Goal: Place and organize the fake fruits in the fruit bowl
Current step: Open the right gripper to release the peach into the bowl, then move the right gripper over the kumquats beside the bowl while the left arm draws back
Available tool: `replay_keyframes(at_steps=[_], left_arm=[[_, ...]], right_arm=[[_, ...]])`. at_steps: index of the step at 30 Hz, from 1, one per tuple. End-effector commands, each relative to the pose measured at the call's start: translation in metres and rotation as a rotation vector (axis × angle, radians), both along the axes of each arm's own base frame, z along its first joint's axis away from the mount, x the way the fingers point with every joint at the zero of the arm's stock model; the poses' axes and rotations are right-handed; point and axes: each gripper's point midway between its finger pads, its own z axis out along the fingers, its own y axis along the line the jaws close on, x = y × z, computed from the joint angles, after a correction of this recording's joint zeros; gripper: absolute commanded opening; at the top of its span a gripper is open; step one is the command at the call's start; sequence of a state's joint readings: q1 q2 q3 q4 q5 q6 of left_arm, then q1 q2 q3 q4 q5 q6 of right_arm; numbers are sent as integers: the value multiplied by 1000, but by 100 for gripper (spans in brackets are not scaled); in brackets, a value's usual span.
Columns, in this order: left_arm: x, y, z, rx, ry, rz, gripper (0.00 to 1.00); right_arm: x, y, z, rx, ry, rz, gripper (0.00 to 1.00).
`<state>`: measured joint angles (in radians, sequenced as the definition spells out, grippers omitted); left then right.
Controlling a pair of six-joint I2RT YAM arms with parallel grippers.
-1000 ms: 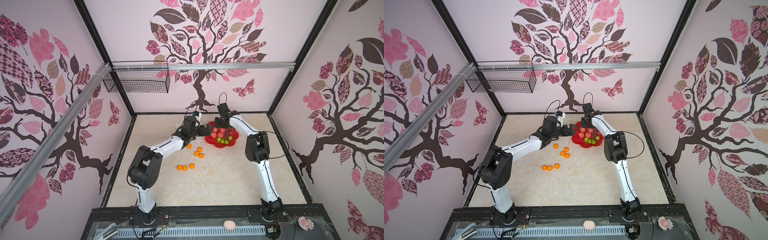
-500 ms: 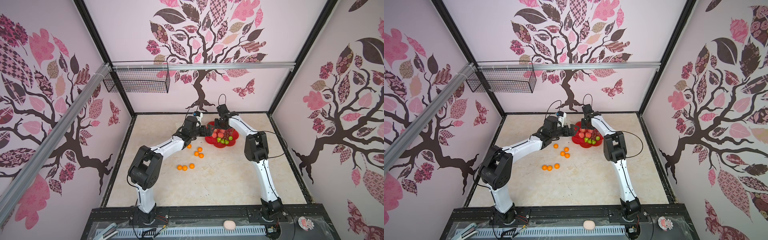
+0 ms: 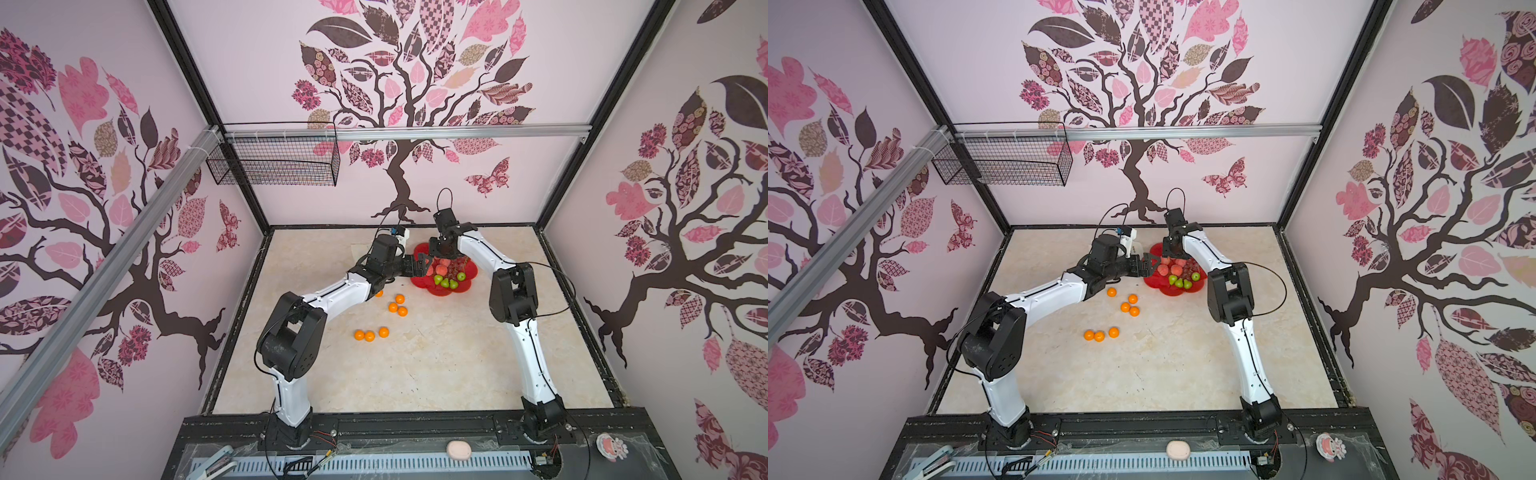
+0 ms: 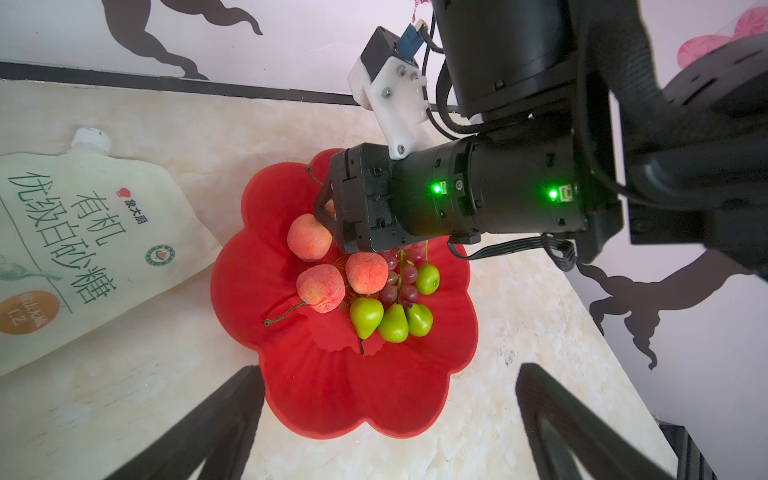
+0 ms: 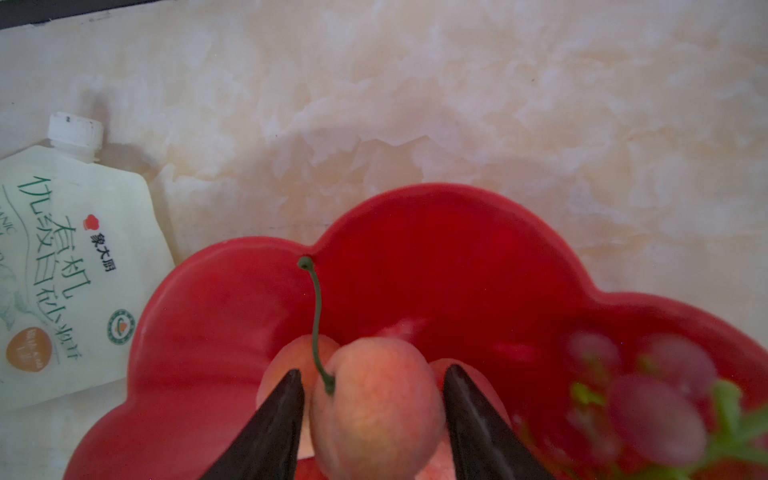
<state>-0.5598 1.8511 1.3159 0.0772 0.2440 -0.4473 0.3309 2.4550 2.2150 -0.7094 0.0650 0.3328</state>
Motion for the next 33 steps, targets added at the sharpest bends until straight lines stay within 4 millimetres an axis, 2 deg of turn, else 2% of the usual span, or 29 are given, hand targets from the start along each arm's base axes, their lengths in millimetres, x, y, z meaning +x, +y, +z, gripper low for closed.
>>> replay_keyframes(at_steps=[1,4,5,9,14,18,21,27,30,33], left_arm=[[-3,5,24,-1,-56,6,99],[-7,10,28,4,-67,17,99],[-7,12,30,6,-73,23,99],[-10,18,48,19,-106,33,99],[-18,34,68,37,-112,77,99],[-36,55,72,33,-89,120,98],[-52,76,69,58,-67,149,99],[-80,127,54,45,-18,224,99],[-91,145,43,26,9,234,99],[-99,156,34,28,28,233,99]], right_arm=[[-4,-10,71,13,-99,-18,58],[-8,-13,85,14,-117,-26,59],[-12,-15,84,9,-110,-29,59],[-26,-15,95,15,-112,-27,59],[-55,3,110,8,-126,21,60],[-86,31,121,2,-153,91,60],[-110,58,120,47,-138,141,60],[-152,115,104,57,-108,281,59],[-167,141,91,40,-96,358,59],[-174,160,77,66,-54,395,58]])
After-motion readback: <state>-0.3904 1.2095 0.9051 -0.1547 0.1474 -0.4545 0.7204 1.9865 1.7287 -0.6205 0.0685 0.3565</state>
